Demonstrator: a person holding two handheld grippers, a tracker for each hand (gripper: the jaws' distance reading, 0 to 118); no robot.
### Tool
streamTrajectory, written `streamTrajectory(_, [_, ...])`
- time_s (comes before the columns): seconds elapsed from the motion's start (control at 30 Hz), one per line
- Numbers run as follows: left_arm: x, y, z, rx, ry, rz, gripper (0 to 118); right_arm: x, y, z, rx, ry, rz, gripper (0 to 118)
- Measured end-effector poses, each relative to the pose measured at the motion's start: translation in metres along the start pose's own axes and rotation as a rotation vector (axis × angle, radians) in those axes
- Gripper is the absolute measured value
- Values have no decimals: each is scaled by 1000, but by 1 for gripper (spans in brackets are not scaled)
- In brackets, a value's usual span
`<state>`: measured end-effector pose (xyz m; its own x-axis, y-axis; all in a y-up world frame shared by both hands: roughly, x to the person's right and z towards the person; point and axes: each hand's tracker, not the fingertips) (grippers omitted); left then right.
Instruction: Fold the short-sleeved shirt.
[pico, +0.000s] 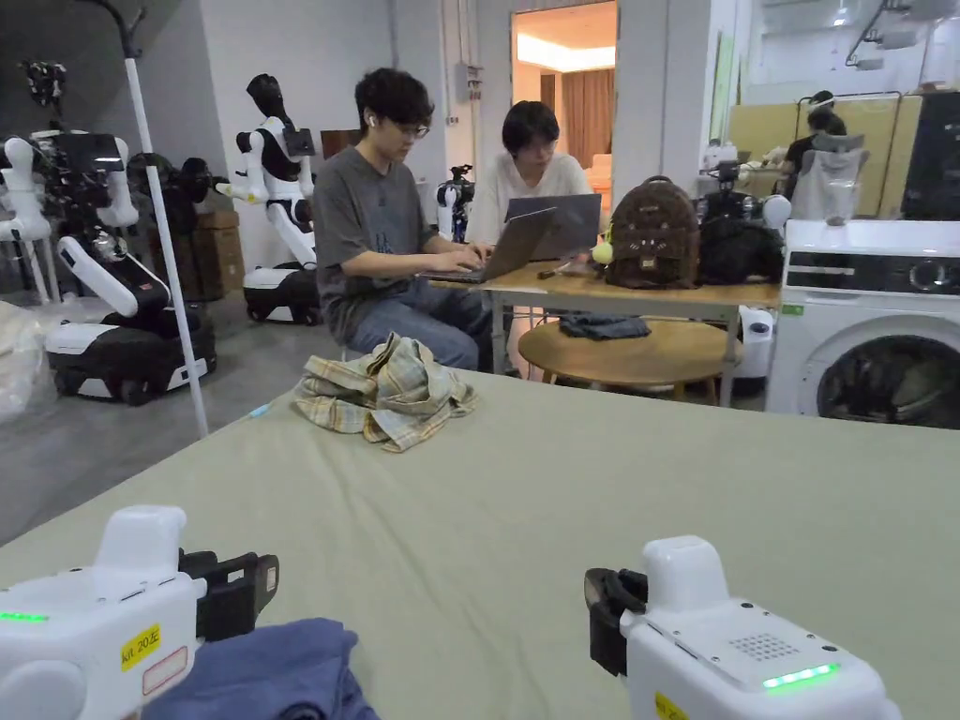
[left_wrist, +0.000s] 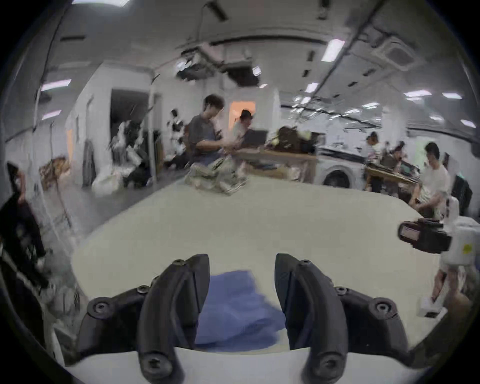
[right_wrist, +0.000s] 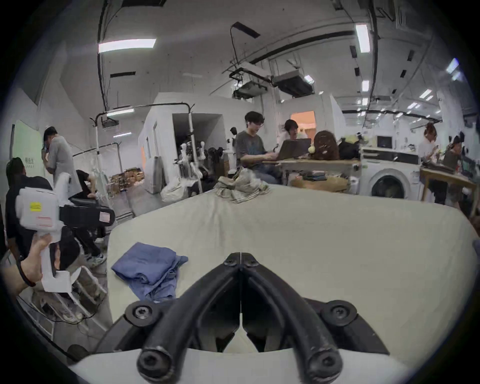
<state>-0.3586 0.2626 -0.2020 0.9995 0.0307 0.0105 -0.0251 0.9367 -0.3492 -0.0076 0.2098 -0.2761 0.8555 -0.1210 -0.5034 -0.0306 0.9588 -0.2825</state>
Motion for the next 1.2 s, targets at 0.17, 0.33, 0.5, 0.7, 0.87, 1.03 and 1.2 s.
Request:
streamTrajectory(0.17, [97, 13, 17, 177, -198, -106, 10, 39, 6, 75, 57, -135, 16, 0])
streamTrajectory(0.33, [188, 18, 19, 245, -354, -120, 0, 89, -1, 168, 116, -319, -13, 0])
streamTrajectory(0.5, [248, 6, 20, 256, -428, -106, 0, 125, -13, 247, 165, -507, -45, 0])
streamTrajectory(0.7, [268, 6, 26, 275, -440, -109, 0, 142, -19, 284, 197, -632, -40, 0])
streamTrajectory(0.87, [269, 10, 31, 288, -408, -162, 0, 141, -18, 284, 217, -644, -43, 0])
streamTrajectory(1.03, [262, 12, 33, 300, -354, -152, 3, 134, -13, 275, 214, -630, -24, 6])
streamTrajectory(1.2, [253, 11, 34, 293, -340, -155, 102, 126, -11, 269, 205, -609, -19, 93])
